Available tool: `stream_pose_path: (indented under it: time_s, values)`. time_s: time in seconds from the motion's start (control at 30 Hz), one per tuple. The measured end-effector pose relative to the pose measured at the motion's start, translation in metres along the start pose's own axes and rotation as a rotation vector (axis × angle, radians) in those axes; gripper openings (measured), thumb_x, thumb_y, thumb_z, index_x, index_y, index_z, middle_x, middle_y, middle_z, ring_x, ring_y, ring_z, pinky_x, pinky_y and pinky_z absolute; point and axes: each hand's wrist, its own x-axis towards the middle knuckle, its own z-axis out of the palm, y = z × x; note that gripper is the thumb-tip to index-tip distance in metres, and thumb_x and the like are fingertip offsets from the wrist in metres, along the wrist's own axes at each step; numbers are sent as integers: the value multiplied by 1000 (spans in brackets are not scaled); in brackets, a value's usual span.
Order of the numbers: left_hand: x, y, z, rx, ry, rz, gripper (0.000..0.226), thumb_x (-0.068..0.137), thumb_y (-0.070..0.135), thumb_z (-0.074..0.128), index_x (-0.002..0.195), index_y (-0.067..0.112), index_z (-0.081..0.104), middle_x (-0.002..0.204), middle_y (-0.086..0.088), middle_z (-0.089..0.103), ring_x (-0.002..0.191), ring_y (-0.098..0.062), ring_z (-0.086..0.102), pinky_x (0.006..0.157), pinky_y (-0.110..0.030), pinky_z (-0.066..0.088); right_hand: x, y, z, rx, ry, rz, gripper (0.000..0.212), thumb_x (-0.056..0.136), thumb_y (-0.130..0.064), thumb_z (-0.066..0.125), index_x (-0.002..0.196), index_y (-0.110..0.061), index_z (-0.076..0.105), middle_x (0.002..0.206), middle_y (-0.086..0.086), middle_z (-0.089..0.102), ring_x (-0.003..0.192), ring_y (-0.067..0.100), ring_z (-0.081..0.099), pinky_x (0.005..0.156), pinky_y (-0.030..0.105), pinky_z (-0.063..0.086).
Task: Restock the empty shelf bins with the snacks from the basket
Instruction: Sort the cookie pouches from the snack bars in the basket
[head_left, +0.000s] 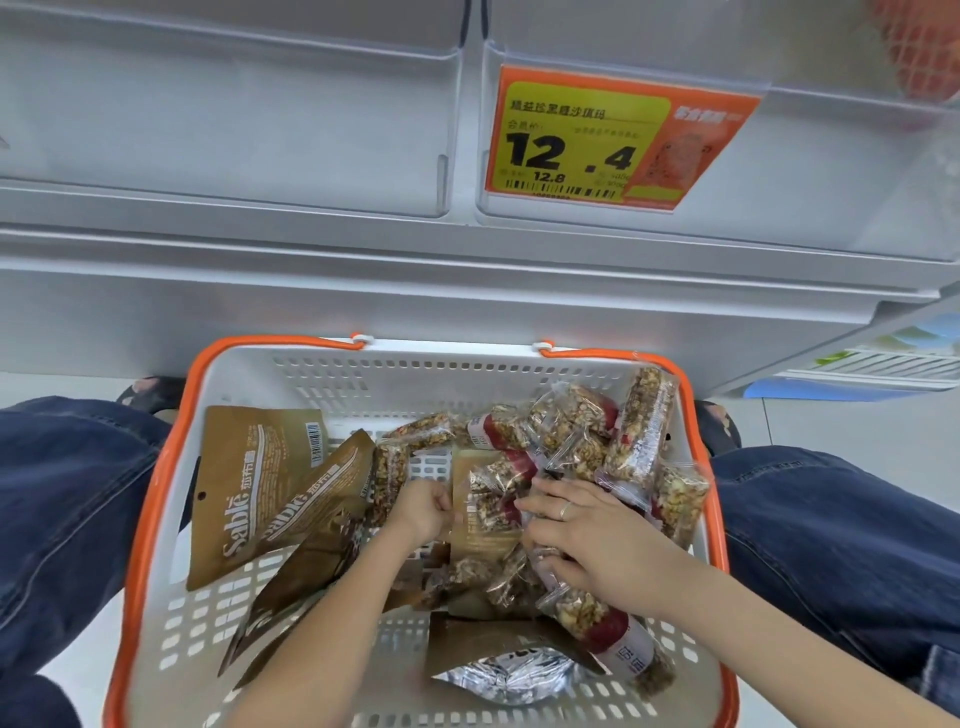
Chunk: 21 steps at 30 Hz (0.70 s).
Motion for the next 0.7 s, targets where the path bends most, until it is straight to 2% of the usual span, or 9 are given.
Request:
stream_pose_path:
  time_s: [0.07,0.2,0.3,0.33,0.4,0.47,0.53,0.6,0.7]
  values:
    - [-11,10,-18,89,19,23,38,84,8,68,55,16,45,59,3,48,62,-9,48,67,-24,42,0,0,-2,24,-36,12,31,96,-31,48,124,-20,57,153,-3,33,146,18,14,114,29,-6]
    - [-46,39,-56,256,22,101,35,82,-2,53,53,14,41,61,-9,46,63,-21,51,55,-26,40,0,-3,-6,2,-131,87,36,99,-30,42,134,-23,47,157,-4,21,147,15,8,119,33,13]
    - [-77,64,-80,224,57,98,22,83,-3,48,64,7,49,63,-9,53,53,-19,54,45,-22,42,-1,-11,-15,-30,-156,118,39,100,-24,41,139,-22,42,159,0,15,147,17,9,118,32,14]
    - [-85,69,-86,144,76,79,13,84,-2,49,74,4,53,68,-10,57,58,-21,60,47,-22,48,-2,-14,-18,-32,-161,123,42,100,-24,42,141,-22,39,159,1,14,147,17,10,117,31,14]
    - [-101,74,-101,-120,116,20,7,86,-1,54,93,0,58,82,-13,61,76,-28,66,67,-32,58,-2,-24,-26,-5,-153,131,52,97,-24,49,145,-24,33,159,1,16,146,16,13,115,31,19]
    - [-117,78,-116,-457,55,-8,6,88,-5,54,89,0,57,87,-14,62,77,-24,65,73,-35,57,-1,-37,-36,66,-132,111,70,89,-24,62,148,-28,25,158,-1,18,144,14,18,112,29,27]
    - [-137,84,-129,-795,-14,-1,11,90,-10,48,87,-2,54,85,-17,62,68,-22,65,64,-33,58,-1,-54,-47,215,-150,87,93,81,-23,73,151,-33,12,158,-7,16,141,13,26,109,28,33]
    - [-152,88,-139,-1039,-3,-51,10,91,-11,46,96,-5,52,86,-19,61,68,-25,65,53,-32,59,0,-75,-58,395,-101,110,102,77,-32,77,151,-34,5,153,-11,25,130,11,41,101,25,40]
    - [-168,88,-150,-1290,-31,-107,15,90,-9,47,103,-5,54,81,-21,65,60,-28,68,43,-28,54,5,-98,-68,572,254,182,75,84,-42,67,147,-29,27,136,-8,52,112,6,55,95,25,47]
